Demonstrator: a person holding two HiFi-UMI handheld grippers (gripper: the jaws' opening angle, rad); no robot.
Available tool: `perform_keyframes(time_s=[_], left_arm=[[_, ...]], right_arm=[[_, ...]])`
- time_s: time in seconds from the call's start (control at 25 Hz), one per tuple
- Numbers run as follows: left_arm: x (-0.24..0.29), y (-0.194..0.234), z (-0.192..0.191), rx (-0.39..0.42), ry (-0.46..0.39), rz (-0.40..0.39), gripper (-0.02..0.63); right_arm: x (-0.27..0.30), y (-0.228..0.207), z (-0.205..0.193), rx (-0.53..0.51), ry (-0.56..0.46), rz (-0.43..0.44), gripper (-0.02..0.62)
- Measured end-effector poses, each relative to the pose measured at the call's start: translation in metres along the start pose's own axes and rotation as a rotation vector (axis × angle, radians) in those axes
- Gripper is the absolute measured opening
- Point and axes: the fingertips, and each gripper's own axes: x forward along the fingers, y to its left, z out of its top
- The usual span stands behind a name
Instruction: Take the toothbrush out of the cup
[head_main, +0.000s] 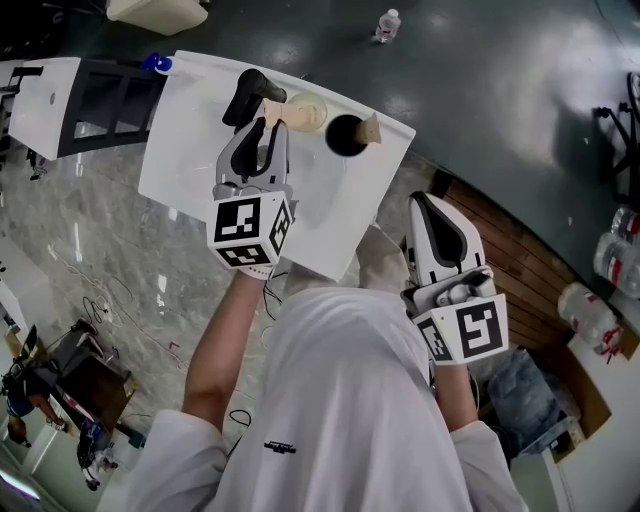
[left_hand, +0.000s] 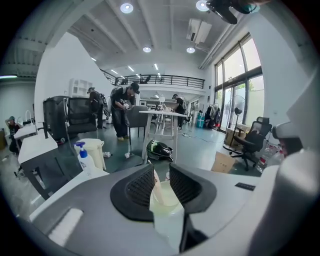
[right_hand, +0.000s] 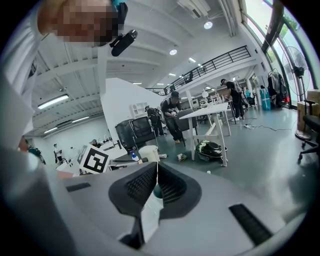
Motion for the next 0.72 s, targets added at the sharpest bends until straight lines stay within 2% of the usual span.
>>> perform_keyframes(time_s=[0.44, 0.72], left_arm=[[-0.058, 0.005, 0.034, 0.025, -0.108, 0.055, 0.083], [-0.108, -0.009, 0.056, 0.064, -0.157, 0.038, 0.043]], right_arm=[[-0.014, 0.003, 0.014, -0.037, -0.033, -0.014, 0.008], [-0.023, 0.014, 0.026, -0.132, -0.046, -0.019, 0.008]])
